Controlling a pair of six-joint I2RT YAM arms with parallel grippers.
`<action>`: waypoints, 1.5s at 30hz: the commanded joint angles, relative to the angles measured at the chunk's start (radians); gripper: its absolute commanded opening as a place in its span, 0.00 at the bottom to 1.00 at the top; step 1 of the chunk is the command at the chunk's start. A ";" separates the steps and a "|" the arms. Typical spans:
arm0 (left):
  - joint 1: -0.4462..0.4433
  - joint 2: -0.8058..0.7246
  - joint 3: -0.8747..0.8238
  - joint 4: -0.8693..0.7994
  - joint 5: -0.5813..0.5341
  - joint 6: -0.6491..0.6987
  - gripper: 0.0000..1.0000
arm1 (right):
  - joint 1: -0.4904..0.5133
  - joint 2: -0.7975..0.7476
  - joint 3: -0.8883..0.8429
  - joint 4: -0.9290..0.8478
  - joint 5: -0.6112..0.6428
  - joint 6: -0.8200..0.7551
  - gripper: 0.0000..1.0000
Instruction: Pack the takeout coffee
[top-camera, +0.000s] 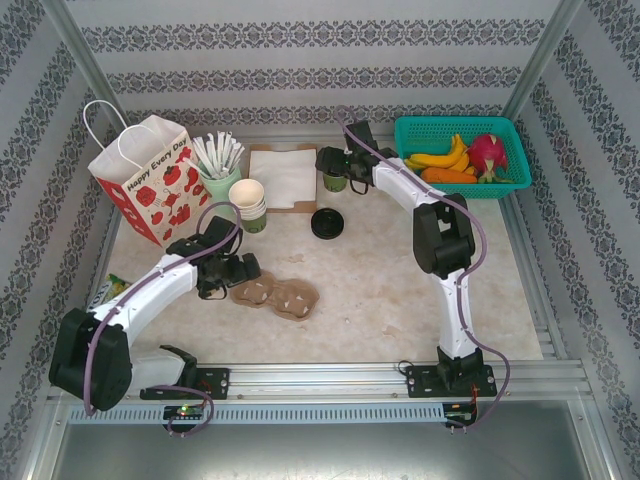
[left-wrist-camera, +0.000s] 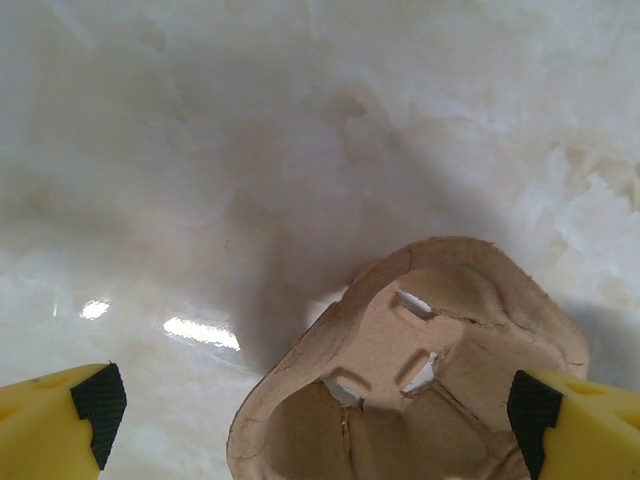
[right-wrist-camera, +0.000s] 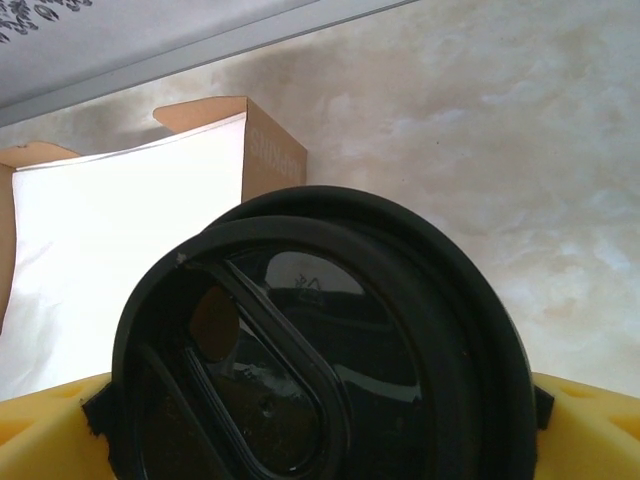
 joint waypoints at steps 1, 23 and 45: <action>0.009 0.017 -0.028 0.068 0.027 0.036 1.00 | -0.012 -0.070 -0.005 -0.042 -0.013 -0.032 0.97; -0.174 0.199 0.078 0.233 0.190 -0.054 1.00 | -0.086 -0.714 -0.675 -0.002 0.009 -0.086 0.98; -0.450 0.565 0.621 0.061 0.162 0.102 1.00 | -0.191 -1.076 -1.023 -0.025 0.003 -0.027 0.98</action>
